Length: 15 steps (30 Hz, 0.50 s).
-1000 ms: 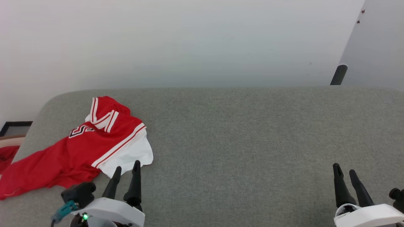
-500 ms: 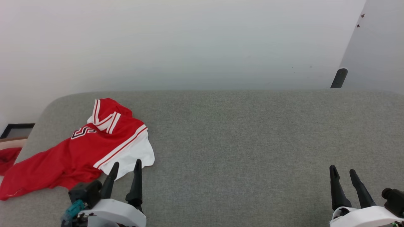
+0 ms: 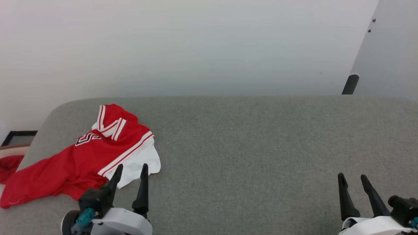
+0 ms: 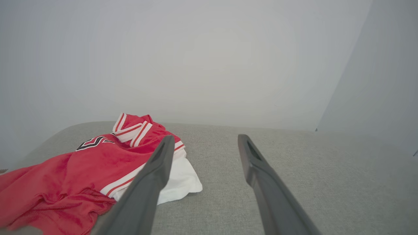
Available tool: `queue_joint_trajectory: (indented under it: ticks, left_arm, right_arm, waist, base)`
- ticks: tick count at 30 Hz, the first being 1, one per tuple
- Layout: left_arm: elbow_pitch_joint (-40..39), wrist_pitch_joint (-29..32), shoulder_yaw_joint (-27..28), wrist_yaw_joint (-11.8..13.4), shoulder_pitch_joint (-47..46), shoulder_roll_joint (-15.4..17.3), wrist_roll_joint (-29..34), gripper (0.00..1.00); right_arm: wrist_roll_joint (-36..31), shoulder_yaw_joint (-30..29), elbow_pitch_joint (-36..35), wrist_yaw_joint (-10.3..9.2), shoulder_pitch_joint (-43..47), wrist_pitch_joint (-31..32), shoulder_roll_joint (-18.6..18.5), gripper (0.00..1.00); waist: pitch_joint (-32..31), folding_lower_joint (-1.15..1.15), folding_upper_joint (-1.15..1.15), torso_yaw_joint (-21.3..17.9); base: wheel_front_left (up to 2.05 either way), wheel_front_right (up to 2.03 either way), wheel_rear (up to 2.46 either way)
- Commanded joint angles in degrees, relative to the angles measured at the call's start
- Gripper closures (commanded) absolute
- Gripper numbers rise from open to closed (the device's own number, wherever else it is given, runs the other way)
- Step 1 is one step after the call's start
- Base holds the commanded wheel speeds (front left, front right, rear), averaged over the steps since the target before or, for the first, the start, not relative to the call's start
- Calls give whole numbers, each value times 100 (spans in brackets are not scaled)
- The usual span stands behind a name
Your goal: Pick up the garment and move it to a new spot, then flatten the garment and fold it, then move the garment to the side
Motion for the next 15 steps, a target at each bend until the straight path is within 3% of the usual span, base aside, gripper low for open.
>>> queue_joint_trajectory:
  ticks: [1,9,15]
  left_arm:
    - [-29,-51,-5,7,-4,36,139,0]
    - [24,-137,15,-7,-25,22,522,0]
    - [70,-208,195,91,-55,45,746,0]
  right_arm:
    - [-135,22,-39,3,39,-52,-22,0]
    - [-517,96,-49,4,106,-146,-40,0]
    - [-719,300,-30,4,146,-218,-29,0]
  waist:
    - [-12,0,0,9]
    - [-114,0,0,164]
    - [-219,0,0,548]
  base:
    - [0,0,0]
    - [0,0,0]
    - [0,0,0]
